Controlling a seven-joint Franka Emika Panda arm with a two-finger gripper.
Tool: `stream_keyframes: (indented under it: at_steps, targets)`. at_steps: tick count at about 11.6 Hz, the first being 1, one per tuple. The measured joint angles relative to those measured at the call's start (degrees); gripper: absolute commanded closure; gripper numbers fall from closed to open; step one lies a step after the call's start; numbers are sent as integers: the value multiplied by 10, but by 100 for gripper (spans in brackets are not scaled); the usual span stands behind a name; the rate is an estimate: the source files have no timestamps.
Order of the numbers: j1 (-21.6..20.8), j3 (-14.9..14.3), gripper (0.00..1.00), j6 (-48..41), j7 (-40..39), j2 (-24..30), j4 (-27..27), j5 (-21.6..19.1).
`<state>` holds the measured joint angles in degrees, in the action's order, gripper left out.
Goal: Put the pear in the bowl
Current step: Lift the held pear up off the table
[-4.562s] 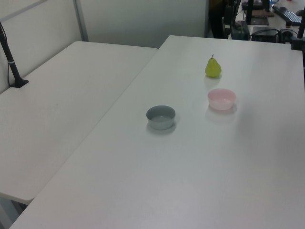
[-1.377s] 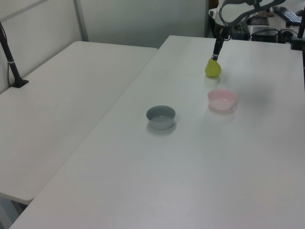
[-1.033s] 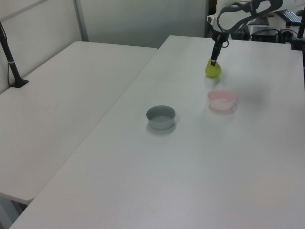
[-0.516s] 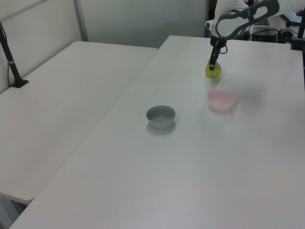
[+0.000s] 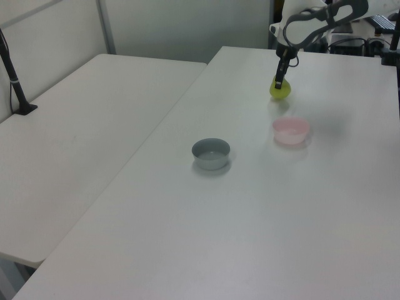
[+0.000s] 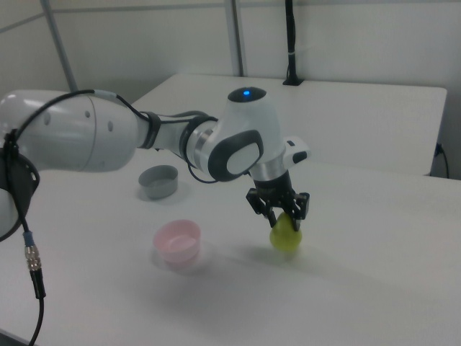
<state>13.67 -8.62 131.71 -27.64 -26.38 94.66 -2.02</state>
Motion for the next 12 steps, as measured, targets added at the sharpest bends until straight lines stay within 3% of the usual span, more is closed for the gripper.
stream_keyframes:
  at_steps: [8, 12]
  targets:
    - [-22, 1, 95, -266, 0, 184, -29, 19]
    - [-51, 1, 94, -326, 14, 235, -32, 19]
